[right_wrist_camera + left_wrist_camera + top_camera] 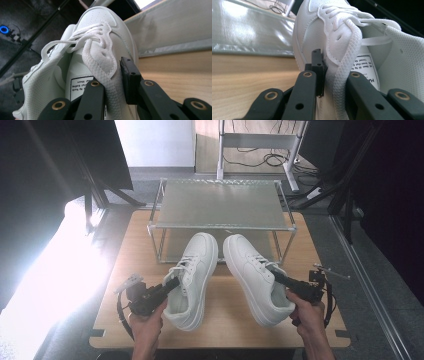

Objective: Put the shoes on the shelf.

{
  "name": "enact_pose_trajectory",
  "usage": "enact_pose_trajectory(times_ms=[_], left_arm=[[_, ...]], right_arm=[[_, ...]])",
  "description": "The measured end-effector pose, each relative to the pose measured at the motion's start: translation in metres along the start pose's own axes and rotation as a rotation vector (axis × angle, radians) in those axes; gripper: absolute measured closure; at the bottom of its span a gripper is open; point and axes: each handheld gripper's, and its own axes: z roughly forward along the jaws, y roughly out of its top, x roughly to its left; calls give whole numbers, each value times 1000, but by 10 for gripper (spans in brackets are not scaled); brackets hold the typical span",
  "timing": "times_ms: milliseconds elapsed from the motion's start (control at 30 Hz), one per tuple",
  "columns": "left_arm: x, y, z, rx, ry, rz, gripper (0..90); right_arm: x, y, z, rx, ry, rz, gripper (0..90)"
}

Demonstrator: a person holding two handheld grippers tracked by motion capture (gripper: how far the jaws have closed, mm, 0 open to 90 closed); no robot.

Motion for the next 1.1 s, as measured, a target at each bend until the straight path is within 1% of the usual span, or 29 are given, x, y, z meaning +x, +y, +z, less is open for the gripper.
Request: enact_pose_trajectory(times_ms=[133,200,333,367,533,633,733,900,933,1000,1033,1100], left_arm=[[-4,4,1,-31,6,-2,834],[-6,8,2,-45,0,-7,834],[-9,14,6,-66,-10,-12,834],[-10,16,7,-69,-11,-12,834],[-12,24,13,-96,-3,-15,834],[-13,31,17,-109,7,-15,834],[-13,37,21,-126,13,-18,834],[-13,49,28,-151,18,-26,834],[-12,51,30,-151,19,-24,834],[-12,55,34,-156,20,-32,834],[-11,57,37,-153,24,-28,834],[-11,61,42,-156,28,-33,835]], right_arm=[[5,5,3,-19,15,25,808],[9,8,4,-22,27,39,808],[17,14,8,-35,42,41,807],[19,16,10,-37,44,34,807],[25,27,17,-56,61,65,806],[28,34,21,-74,51,69,806],[31,40,24,-90,42,63,807],[34,50,31,-113,31,72,806],[34,53,33,-118,28,80,806],[35,56,37,-128,16,84,806],[36,58,38,-131,10,86,806],[36,61,43,-138,1,88,805]])
